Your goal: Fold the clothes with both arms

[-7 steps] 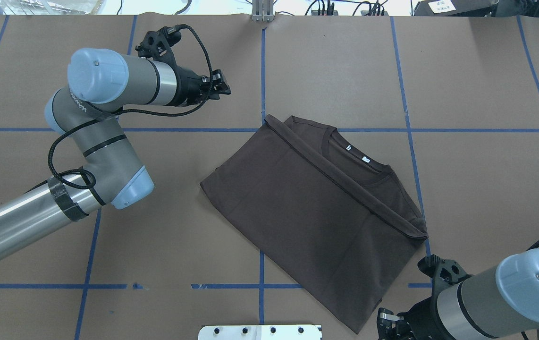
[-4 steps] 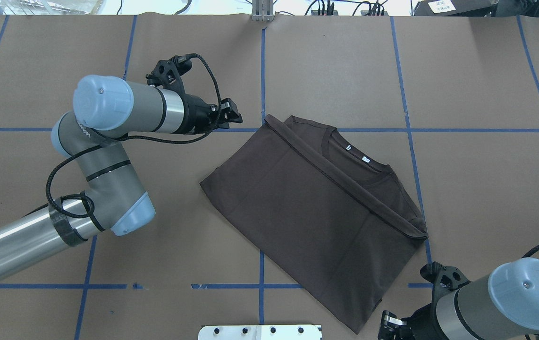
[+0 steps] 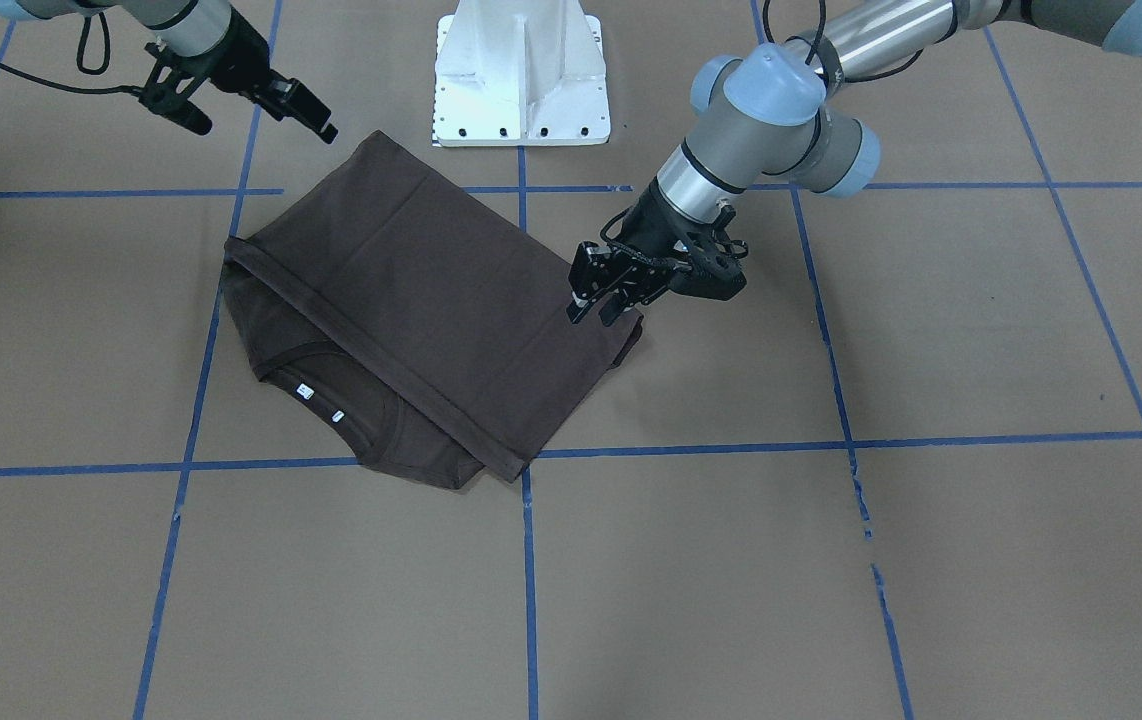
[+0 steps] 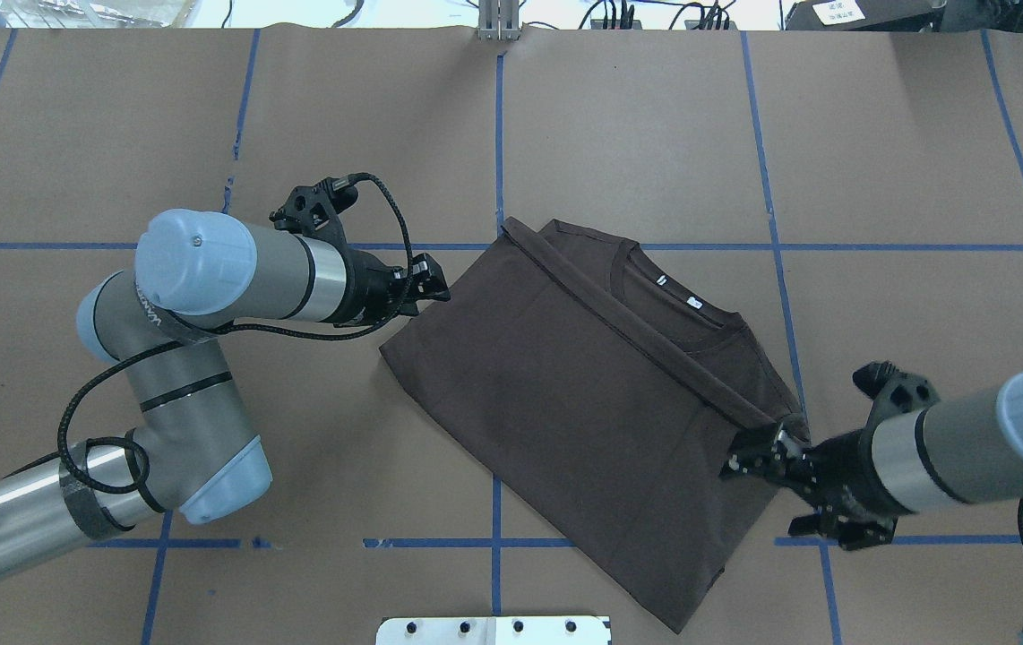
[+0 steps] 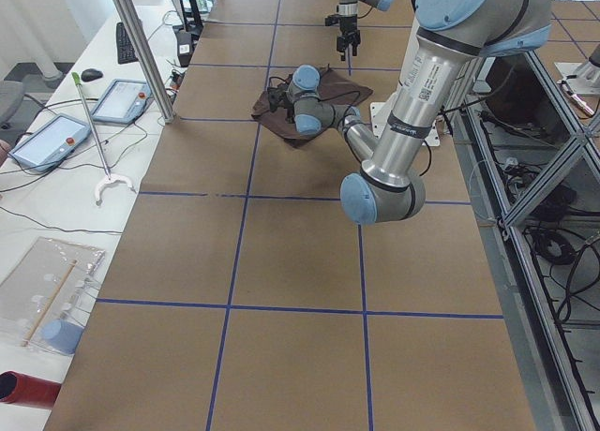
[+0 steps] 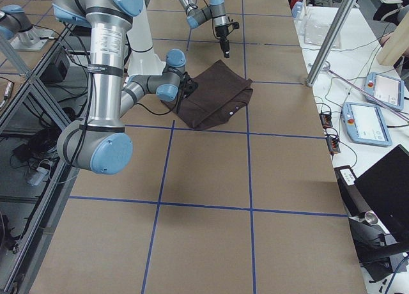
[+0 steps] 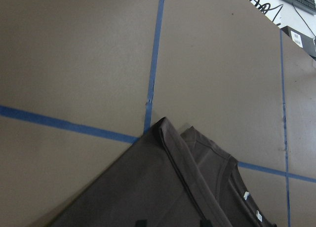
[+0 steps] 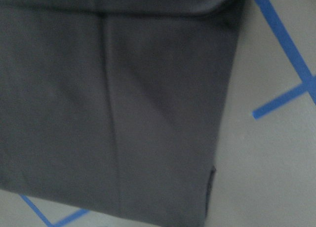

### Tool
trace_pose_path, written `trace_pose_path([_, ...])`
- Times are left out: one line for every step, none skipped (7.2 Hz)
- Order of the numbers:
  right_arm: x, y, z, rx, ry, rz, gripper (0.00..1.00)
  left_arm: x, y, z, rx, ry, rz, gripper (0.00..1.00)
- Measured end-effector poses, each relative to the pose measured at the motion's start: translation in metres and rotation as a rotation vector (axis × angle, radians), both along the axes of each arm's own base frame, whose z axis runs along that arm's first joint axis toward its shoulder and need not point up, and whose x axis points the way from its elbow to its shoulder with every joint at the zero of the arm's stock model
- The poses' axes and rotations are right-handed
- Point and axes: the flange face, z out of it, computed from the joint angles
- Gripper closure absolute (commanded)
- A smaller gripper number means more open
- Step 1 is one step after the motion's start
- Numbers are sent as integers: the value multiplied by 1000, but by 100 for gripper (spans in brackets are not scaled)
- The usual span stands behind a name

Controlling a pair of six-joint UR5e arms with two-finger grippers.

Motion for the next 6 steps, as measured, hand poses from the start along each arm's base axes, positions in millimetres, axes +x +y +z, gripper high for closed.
trace_pose_path([19,-41,-6,50,-12,83,0,7,14,1,-24,-85,-32,45])
trace_pose_path([23,-70,-6,92,-8,125,0,19,30,7,-33,-162,-62,45])
trace_pose_path([22,-89,-4,108,-1,148,0,30,44,18,-47,-214,-79,45])
trace_pose_path([23,-97,-2,112,5,160,0,38,53,27,-63,-240,-91,45])
trace_pose_path([23,-100,0,113,8,164,0,44,60,34,-70,-255,-94,45])
trace_pose_path([24,-101,3,111,13,166,0,48,64,37,-72,-262,-92,46])
